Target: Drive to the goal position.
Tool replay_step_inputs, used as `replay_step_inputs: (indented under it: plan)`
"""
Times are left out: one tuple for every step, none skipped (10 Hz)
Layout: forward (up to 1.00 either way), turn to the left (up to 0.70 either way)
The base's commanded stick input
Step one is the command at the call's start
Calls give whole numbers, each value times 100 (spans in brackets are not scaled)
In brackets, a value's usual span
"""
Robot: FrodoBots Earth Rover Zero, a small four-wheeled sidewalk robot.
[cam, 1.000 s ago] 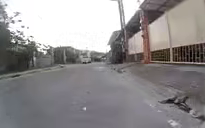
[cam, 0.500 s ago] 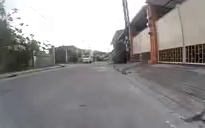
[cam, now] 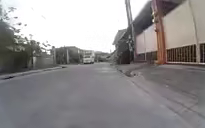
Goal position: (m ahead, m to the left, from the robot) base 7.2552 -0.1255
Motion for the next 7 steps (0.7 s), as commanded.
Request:
replay_step_inputs:
  plan:
    - [100, 1]
    - [100, 1]
    - [100, 1]
    - [100, 1]
    - [100, 1]
    - [100, 1]
    - [100, 1]
